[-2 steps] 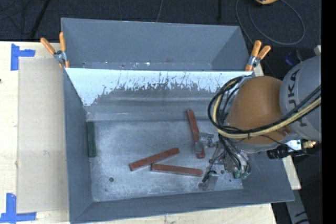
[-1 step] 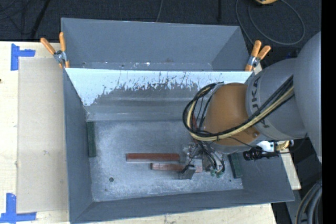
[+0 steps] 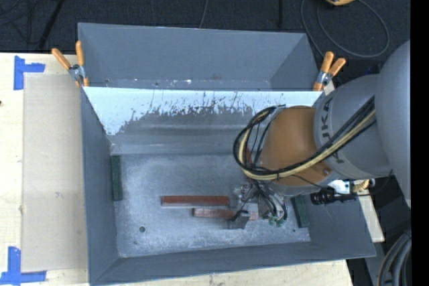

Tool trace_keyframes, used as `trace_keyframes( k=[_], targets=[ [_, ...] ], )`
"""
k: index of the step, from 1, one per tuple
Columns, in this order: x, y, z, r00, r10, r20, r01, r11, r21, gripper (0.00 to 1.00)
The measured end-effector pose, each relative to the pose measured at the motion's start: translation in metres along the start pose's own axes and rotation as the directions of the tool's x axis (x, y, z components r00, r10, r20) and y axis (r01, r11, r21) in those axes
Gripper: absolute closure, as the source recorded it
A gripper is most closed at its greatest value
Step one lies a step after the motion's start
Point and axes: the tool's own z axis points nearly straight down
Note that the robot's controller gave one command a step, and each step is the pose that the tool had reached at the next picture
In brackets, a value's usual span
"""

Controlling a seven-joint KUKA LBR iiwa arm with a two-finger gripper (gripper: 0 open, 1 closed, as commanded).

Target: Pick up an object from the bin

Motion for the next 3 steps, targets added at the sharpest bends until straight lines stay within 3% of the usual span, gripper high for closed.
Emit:
trace_keyframes(
  k=[1,2,3],
  targets=[
    [0.002,0.004,-0.109,1.000,0.017,0.002,-0.017,1.000,0.000,1.00],
    [0.003,0.004,-0.109,1.000,0.016,0.002,-0.016,1.000,0.000,1.00],
    [-0.018,0.006,-0.164,1.000,0.009,0.002,-0.009,1.000,0.000,1.00]
  ],
)
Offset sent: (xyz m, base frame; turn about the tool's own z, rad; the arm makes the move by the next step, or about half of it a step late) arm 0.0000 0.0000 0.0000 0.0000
